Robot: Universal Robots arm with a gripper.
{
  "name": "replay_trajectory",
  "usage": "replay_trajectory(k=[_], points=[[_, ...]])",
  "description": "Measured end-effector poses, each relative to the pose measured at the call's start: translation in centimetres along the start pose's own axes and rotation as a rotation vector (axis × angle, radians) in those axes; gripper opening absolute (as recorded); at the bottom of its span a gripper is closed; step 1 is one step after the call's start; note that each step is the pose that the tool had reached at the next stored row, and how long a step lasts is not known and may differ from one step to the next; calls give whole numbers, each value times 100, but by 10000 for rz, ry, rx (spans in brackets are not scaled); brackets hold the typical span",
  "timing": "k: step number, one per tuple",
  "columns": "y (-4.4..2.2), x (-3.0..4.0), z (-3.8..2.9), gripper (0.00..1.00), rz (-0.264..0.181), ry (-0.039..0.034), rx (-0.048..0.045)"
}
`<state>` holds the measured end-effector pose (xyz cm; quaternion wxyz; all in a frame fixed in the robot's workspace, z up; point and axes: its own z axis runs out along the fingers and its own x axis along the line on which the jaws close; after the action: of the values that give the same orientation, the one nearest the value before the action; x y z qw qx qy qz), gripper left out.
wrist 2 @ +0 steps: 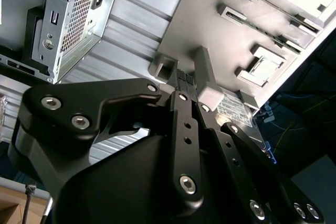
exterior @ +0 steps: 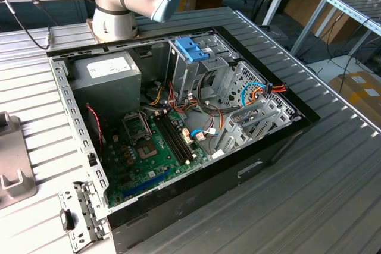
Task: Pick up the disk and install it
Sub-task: 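Reach for the disk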
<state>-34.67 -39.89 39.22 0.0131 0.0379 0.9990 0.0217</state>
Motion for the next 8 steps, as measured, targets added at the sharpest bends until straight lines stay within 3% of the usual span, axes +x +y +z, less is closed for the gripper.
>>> replay_trajectory(k=[8], points=[[-4,46,0,10,0,0,0]])
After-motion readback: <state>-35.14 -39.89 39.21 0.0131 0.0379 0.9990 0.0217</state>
